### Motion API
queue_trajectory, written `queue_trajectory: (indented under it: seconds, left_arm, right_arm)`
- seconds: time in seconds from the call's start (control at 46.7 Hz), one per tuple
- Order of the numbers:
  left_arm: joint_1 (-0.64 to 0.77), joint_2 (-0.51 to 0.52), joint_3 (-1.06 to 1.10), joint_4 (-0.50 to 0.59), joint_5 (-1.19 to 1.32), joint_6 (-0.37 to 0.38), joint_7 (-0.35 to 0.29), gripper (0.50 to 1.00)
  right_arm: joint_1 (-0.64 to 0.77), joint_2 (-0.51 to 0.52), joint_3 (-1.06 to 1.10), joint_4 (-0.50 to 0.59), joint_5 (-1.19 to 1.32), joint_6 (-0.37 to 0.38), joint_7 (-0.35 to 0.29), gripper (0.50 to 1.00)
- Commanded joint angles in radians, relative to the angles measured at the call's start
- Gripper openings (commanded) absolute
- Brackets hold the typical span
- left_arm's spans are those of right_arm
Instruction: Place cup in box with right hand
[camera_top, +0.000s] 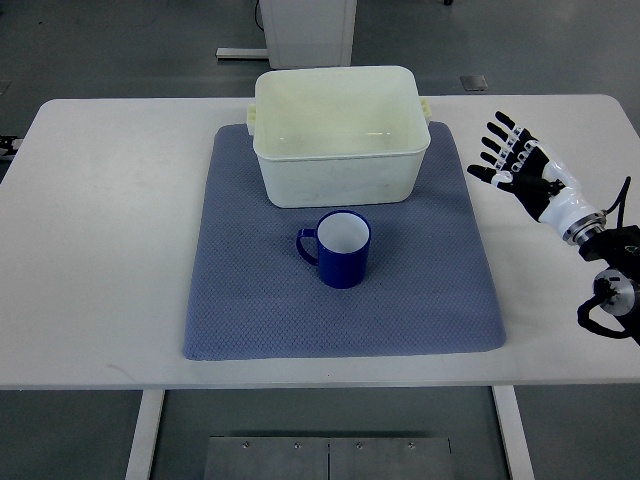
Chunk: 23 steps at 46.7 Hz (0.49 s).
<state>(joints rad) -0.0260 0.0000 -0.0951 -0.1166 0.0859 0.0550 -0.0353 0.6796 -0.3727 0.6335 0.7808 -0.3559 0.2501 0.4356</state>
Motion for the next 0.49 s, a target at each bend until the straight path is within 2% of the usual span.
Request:
queue_trajectory:
  seconds: [0.0, 0.471]
  left_arm:
    - [0.000, 0.000, 0.000, 0.000, 0.000, 0.000, 0.000, 1.000]
    - [0.000, 0.000, 0.000, 0.000, 0.000, 0.000, 0.000, 1.000]
  right_arm:
    - [0.000, 0.000, 0.000, 0.000, 0.000, 0.000, 0.000, 1.000]
    - [0.001, 0.001, 0.002, -0.018, 0.000, 0.000, 0.000, 1.000]
